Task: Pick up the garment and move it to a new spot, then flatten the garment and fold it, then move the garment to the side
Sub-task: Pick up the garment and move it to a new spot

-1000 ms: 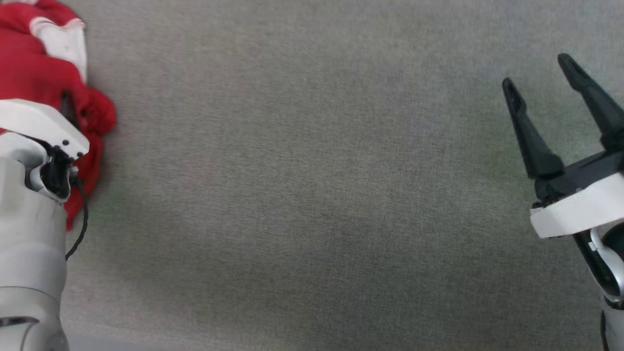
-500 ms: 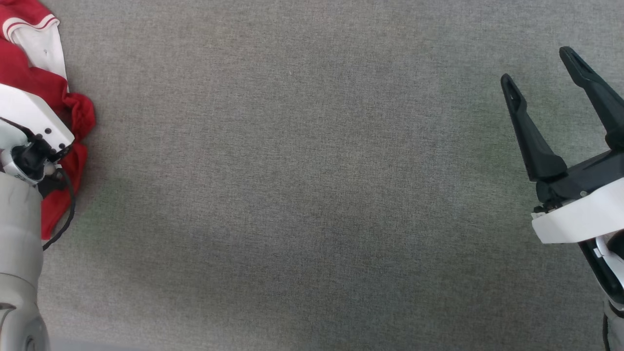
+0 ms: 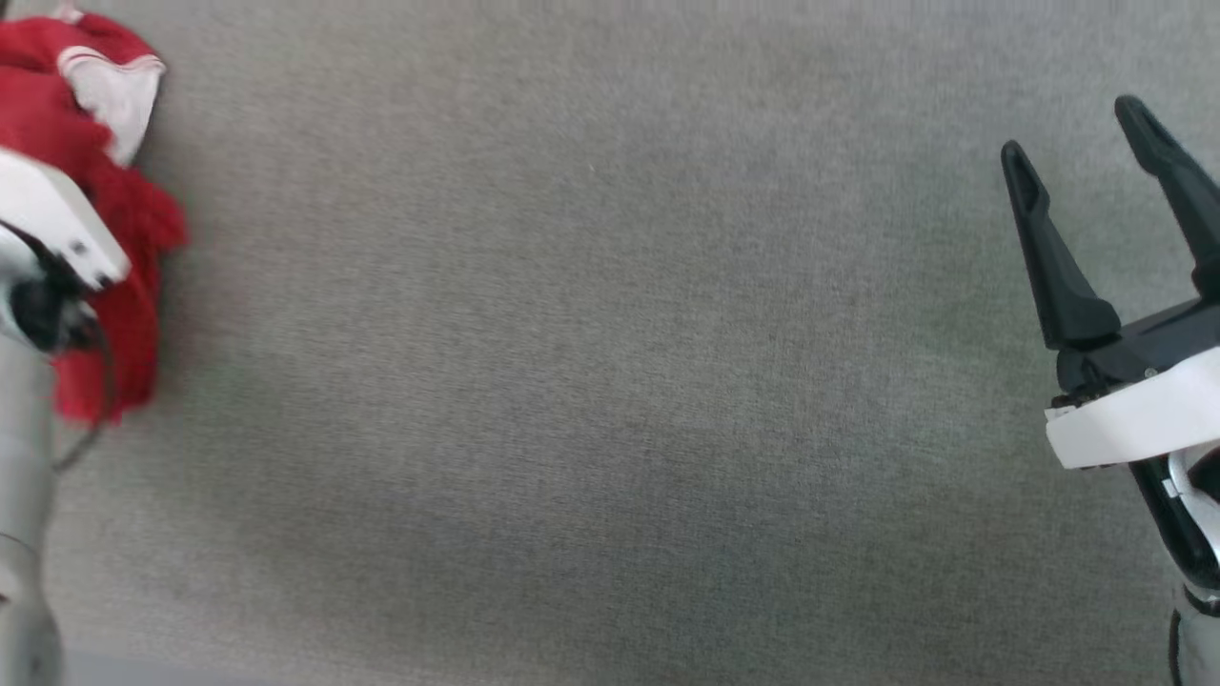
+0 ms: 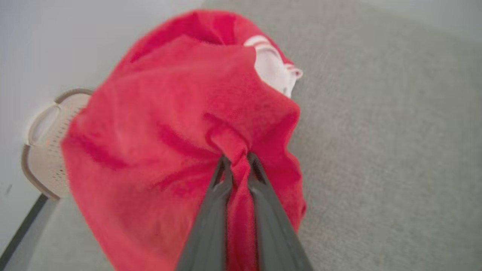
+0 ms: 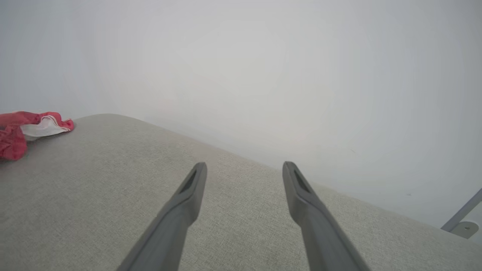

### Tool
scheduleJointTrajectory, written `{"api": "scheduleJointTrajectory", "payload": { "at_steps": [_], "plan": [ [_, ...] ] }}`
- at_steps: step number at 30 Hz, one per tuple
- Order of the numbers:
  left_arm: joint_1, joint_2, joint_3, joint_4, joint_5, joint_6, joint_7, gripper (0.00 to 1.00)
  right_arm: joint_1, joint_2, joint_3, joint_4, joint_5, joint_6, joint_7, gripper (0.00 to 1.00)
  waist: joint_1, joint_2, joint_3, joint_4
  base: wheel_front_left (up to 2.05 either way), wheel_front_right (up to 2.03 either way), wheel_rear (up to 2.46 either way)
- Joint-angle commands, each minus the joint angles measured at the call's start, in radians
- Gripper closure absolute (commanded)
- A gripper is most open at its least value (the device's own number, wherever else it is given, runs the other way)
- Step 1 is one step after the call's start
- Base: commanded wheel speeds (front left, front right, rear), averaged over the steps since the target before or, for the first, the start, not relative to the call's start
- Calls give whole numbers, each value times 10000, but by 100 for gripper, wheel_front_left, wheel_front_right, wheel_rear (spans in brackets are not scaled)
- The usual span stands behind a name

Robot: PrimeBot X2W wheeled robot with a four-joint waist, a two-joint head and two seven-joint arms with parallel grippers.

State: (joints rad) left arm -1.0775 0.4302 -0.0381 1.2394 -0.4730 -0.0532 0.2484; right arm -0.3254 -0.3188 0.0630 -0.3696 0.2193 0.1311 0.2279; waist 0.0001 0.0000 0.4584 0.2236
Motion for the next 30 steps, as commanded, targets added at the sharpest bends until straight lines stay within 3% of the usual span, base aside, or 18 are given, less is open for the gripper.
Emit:
{"api": "scheduleJointTrajectory", "payload": {
  "at_steps": [1, 9, 15, 22, 30],
  "plan": [
    [-292, 209, -136, -190, 223, -100, -324, 100, 118, 104, -87, 114, 19, -7, -135, 0, -1, 0, -416, 155, 0, 0, 0],
    [-963, 755, -781, -988, 812, -444, -1531, 100, 457, 645, -324, 640, -167, -7, -576, 0, -1, 0, -1617, 440, 0, 0, 0],
    [-1283, 993, -1209, -1777, 965, -635, -1660, 100, 728, 1042, -489, 819, -258, -7, -797, 0, -1, 0, -2274, 598, 0, 0, 0],
    [-1002, 1074, -1790, -3260, 593, -754, -934, 100, 987, 1414, -890, 963, -303, -7, -1087, 0, -1, 0, -2887, 517, 0, 0, 0],
    [-34, 1597, -2475, -6354, -162, -769, 659, 100, 1439, 1768, -1684, 1049, -377, -7, -1340, 0, -1, 0, -3343, -169, 0, 0, 0]
  ]
}}
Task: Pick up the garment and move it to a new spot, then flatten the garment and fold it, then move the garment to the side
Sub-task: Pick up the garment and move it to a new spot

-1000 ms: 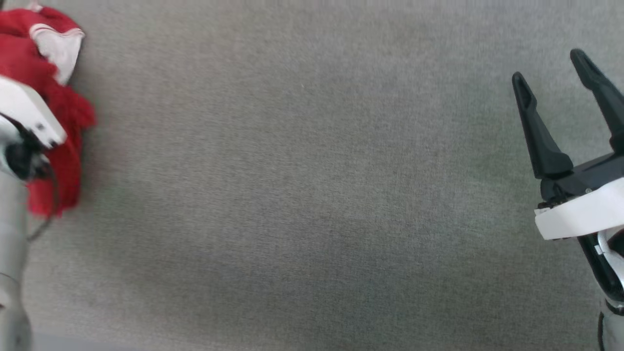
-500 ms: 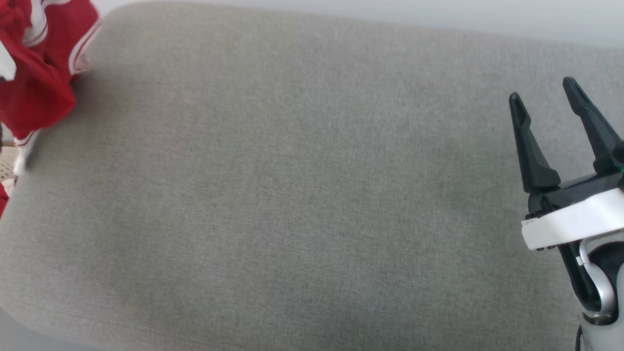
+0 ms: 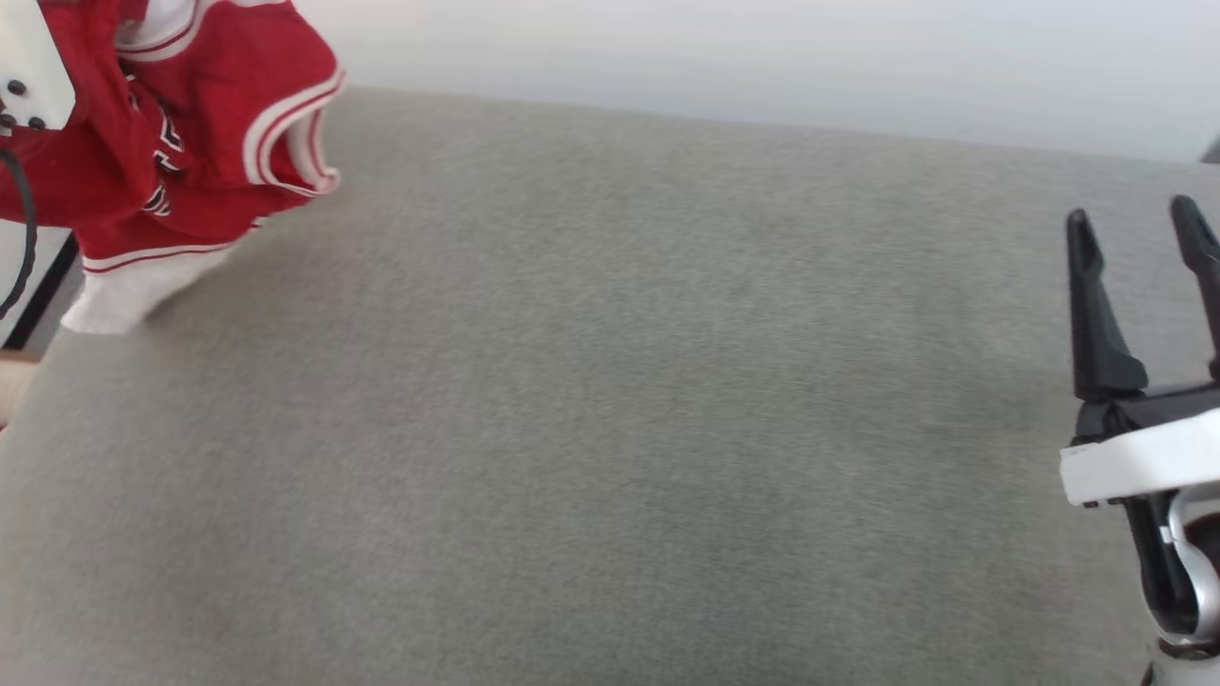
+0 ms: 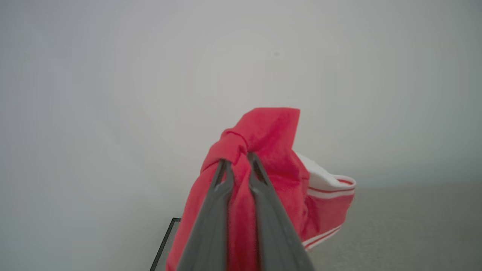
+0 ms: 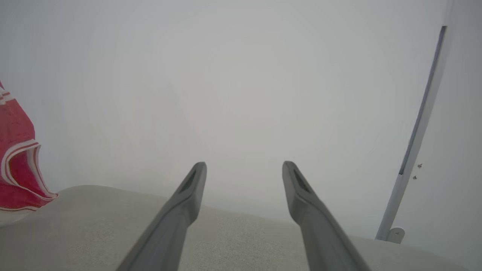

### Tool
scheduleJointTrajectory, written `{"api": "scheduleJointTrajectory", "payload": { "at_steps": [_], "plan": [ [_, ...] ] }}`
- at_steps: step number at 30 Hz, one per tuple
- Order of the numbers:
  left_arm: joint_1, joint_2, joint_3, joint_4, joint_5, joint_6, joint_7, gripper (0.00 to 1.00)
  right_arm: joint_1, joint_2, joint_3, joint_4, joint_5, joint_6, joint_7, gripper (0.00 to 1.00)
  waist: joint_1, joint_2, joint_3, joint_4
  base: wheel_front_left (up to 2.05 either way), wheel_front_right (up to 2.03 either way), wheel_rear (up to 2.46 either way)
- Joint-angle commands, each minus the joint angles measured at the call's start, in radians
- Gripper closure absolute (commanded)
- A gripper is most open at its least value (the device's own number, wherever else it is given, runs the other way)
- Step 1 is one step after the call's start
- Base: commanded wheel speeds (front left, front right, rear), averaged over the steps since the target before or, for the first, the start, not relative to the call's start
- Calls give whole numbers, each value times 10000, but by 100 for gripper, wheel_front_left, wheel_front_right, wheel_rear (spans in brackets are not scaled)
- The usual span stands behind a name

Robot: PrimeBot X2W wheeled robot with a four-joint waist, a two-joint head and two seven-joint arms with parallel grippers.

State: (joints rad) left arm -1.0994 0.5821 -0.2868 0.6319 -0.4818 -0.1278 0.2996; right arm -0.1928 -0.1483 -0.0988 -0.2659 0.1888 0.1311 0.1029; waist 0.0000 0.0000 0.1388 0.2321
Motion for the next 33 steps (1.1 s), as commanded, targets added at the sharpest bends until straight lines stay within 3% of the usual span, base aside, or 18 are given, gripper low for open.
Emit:
{"api": "scheduleJointTrajectory", "payload": {
  "at_steps": [1, 9, 20, 25, 33],
  "plan": [
    [324, 160, -6, -709, -122, -20, 376, 100, 191, 73, -181, 34, -83, -7, -105, 0, 0, 0, -185, -382, 0, 0, 0],
    [1412, 515, -85, -3843, -472, 510, 2069, 100, 528, 330, -898, 192, -109, -7, -342, 0, 0, 0, -338, -1453, 0, 0, 0],
    [3000, 106, -879, -6837, -807, 1468, 4050, 100, 806, 671, -1219, 474, 52, -7, -601, 0, 0, 0, -133, -3002, 0, 0, 0],
    [4237, -487, -1694, -6537, -1247, 1562, 4630, 100, 862, 787, -785, 975, 240, -7, -828, 0, 0, 0, 36, -3601, 0, 0, 0],
    [5207, -1329, -2551, -4003, -1623, 1240, 4431, 100, 742, 886, -86, 1556, 348, -7, -1061, 0, 0, 0, 216, -4195, 0, 0, 0]
  ]
}}
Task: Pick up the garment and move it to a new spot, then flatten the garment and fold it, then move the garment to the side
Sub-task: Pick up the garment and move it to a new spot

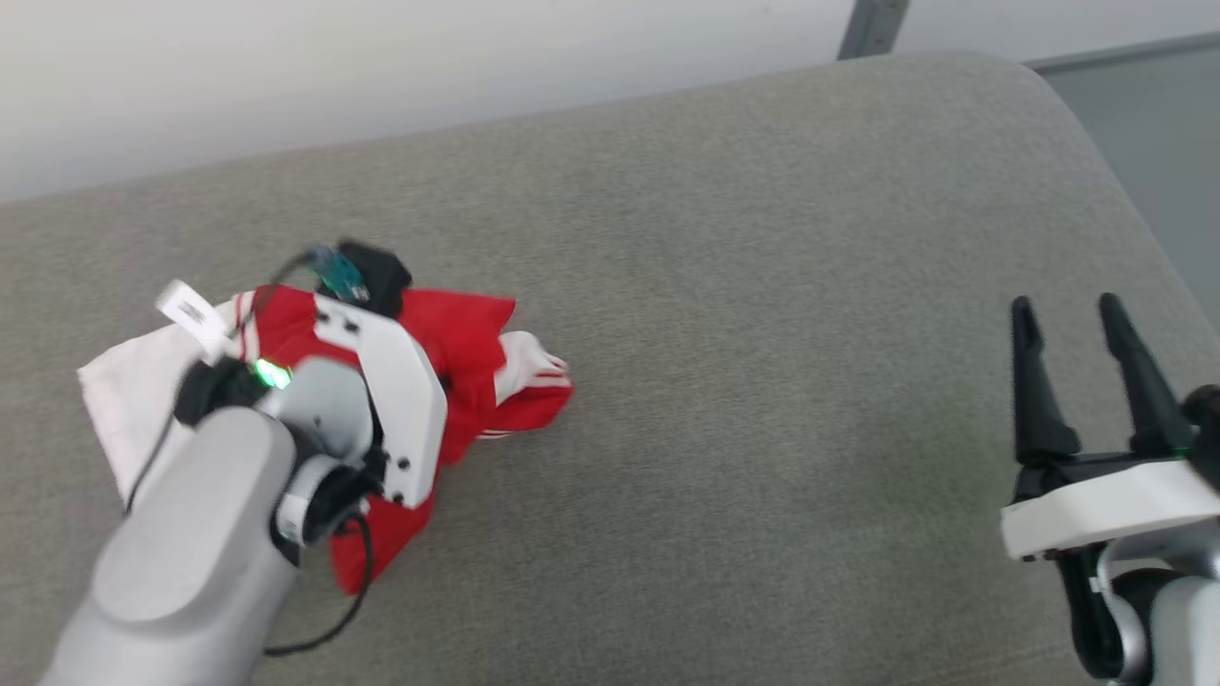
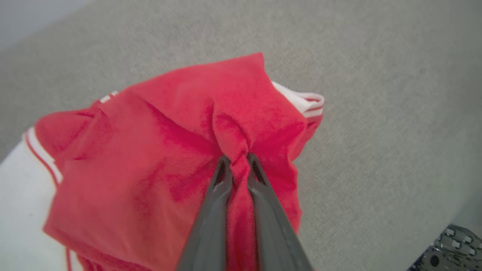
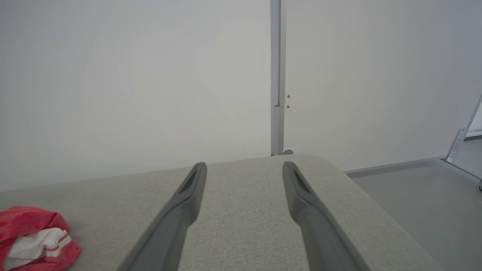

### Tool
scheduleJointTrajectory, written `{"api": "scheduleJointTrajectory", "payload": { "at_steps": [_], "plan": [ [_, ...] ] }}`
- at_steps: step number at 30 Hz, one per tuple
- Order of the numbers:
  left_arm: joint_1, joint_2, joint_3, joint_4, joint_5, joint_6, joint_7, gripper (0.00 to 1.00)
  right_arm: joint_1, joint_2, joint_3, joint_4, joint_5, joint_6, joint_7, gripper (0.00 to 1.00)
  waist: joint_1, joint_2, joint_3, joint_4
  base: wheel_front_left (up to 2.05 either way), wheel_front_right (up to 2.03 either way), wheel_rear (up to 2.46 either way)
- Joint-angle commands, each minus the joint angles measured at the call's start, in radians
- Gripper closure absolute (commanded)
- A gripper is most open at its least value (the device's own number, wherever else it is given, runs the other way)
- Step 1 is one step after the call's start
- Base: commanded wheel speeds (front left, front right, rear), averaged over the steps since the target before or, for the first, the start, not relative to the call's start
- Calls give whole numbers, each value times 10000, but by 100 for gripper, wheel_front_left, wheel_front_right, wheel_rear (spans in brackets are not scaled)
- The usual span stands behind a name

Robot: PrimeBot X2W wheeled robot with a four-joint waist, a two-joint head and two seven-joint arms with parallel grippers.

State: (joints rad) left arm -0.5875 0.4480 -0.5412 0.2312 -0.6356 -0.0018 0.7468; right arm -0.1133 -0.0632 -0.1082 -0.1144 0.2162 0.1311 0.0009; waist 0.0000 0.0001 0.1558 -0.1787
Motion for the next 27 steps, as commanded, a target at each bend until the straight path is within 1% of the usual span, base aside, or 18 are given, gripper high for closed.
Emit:
{"api": "scheduleJointTrajectory", "payload": {
  "at_steps": [1, 8, 12, 13, 14, 15, 16, 19, 23, 27],
  "plan": [
    [119, -96, -47, 399, -125, -55, -86, 100, -88, 39, 84, 106, 102, -7, -64, 0, 0, -1, 60, -151, 0, 0, 0],
    [-43, -784, -346, 3096, -273, -176, -66, 100, -159, -4, 486, 412, 175, -7, -140, 0, 0, -1, 66, -454, 0, 0, 0],
    [-157, -1101, -482, 4276, -372, -391, -45, 100, -185, -7, 628, 526, 211, -7, -171, 0, 0, -1, -17, -455, 0, 0, 0],
    [-260, -1163, -480, 4410, -378, -474, -209, 54, -173, -17, 629, 554, 193, -7, -173, 0, 0, -1, -59, -417, 0, 0, 0],
    [-385, -1229, -417, 4509, -445, -541, -362, 17, -172, -30, 650, 571, 184, -7, -165, 0, 0, -1, -98, -374, 0, 0, 0],
    [-505, -1258, -366, 4587, -489, -611, -480, 0, -166, -32, 654, 577, 198, -7, -165, 0, 0, -1, -149, -320, 0, 0, 0],
    [-505, -1258, -366, 4587, -489, -611, -480, 0, -166, -32, 654, 577, 198, -7, -165, 0, 0, -1, -149, -320, 0, 0, 0],
    [-696, -1190, -379, 4541, -582, -940, -943, 0, -88, -70, 644, 620, 299, -7, -165, 0, 0, -1, -387, -99, 0, 0, 0],
    [-737, -824, -475, 4028, -509, -1185, -1809, 0, -1, -131, 671, 607, 225, -7, -87, 0, 0, -1, -693, 222, 0, 0, 0],
    [-381, -370, -356, 3206, -598, -1248, -2889, 0, 165, -303, 652, 656, 91, -7, -2, 0, 0, -1, -1008, 626, 0, 0, 0]
  ]
}}
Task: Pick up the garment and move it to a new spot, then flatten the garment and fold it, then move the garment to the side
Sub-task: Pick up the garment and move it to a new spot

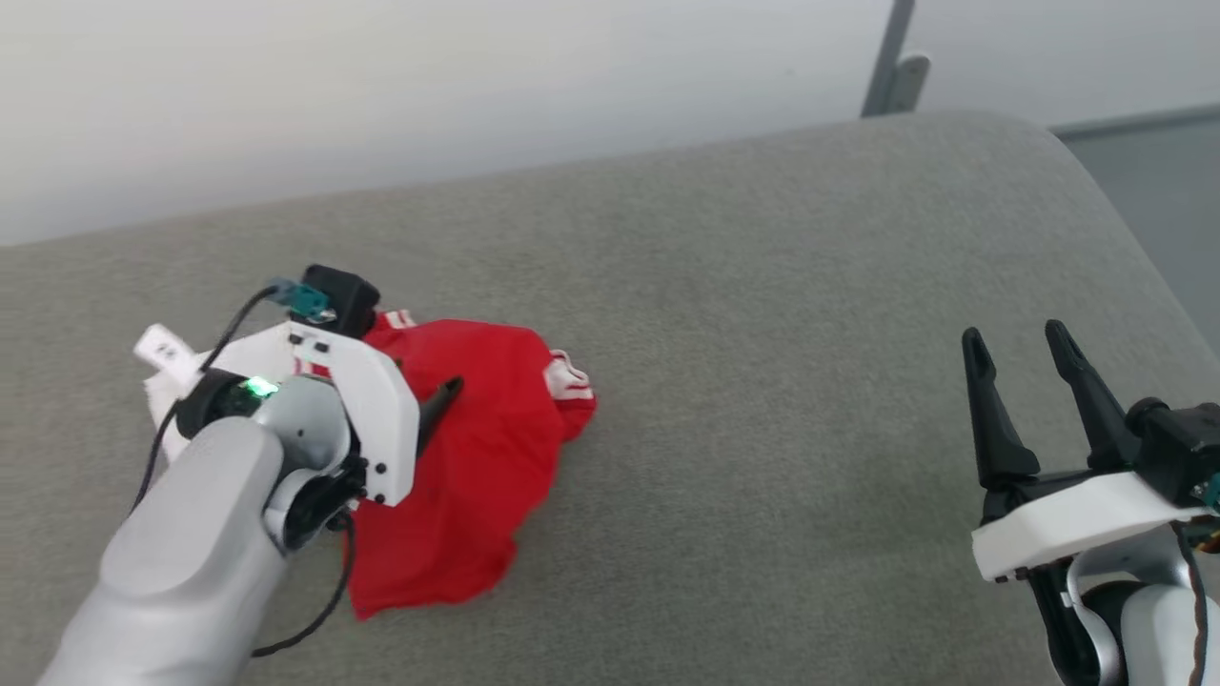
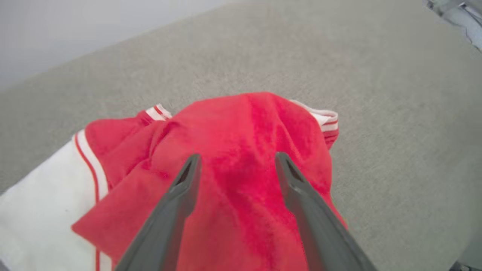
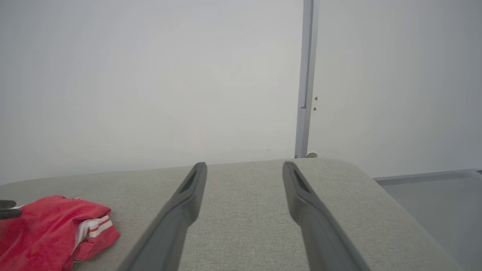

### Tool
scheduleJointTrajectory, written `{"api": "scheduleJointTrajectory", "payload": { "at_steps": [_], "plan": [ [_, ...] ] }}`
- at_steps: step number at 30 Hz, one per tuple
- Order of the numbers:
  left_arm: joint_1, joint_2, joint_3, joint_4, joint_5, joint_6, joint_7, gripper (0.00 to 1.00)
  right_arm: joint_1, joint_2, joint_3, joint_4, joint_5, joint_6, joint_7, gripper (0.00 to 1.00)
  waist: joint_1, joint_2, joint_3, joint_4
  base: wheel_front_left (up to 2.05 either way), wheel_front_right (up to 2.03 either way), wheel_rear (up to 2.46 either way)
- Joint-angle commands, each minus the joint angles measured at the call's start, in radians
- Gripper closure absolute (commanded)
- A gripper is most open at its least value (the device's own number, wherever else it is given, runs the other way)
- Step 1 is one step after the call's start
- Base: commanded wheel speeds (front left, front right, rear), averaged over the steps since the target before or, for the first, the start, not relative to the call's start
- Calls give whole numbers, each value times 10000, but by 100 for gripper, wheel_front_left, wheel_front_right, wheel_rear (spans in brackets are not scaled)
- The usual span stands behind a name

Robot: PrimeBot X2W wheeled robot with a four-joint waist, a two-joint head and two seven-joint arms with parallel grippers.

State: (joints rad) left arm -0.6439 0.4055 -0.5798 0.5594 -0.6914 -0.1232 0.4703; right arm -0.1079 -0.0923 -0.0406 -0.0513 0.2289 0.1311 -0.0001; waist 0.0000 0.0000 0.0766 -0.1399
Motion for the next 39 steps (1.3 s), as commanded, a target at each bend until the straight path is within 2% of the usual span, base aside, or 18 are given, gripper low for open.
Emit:
{"api": "scheduleJointTrajectory", "payload": {
  "at_steps": [1, 5, 9, 15, 20, 25, 31, 39],
  "plan": [
    [300, 200, 92, -315, -49, -45, -431, 0, 148, -31, -50, 36, -56, -7, 3, 0, 0, 0, -291, 336, 0, 0, 0],
    [843, 689, 388, -1328, -2, -54, -1713, 0, 324, -132, -163, 106, -71, -7, -110, 0, 0, 0, -595, 739, 0, 0, 0],
    [1706, 1134, 920, -2213, 54, 164, -3181, 0, 499, -168, -317, 223, -86, -7, -306, 0, 0, 0, -799, 1094, 0, 0, 0],
    [3240, 1554, 1603, -3367, 259, 724, -5195, 0, 800, -229, -548, 449, -200, -5, -598, 0, 0, 0, -973, 1640, 0, 0, 0],
    [4555, 1645, 2048, -3896, 232, 1182, -6448, 0, 1007, -203, -777, 550, -343, -7, -754, 0, 0, 0, -1072, 2032, 0, 0, 0],
    [5713, 1624, 2436, -4261, 161, 1429, -7086, 0, 1126, -147, -865, 565, -415, -7, -835, 0, 0, 0, -1108, 2267, 0, 0, 0],
    [6655, 1511, 2820, -4283, 286, 1593, -7306, 0, 1219, -121, -919, 544, -511, -7, -891, 0, 0, 0, -1135, 2447, 0, 0, 0],
    [7453, 953, 3607, -4402, 662, 1390, -7363, 0, 1388, 13, -949, 527, -560, -7, -1003, 0, 0, 0, -1184, 2514, 0, 0, 0]
  ]
}}
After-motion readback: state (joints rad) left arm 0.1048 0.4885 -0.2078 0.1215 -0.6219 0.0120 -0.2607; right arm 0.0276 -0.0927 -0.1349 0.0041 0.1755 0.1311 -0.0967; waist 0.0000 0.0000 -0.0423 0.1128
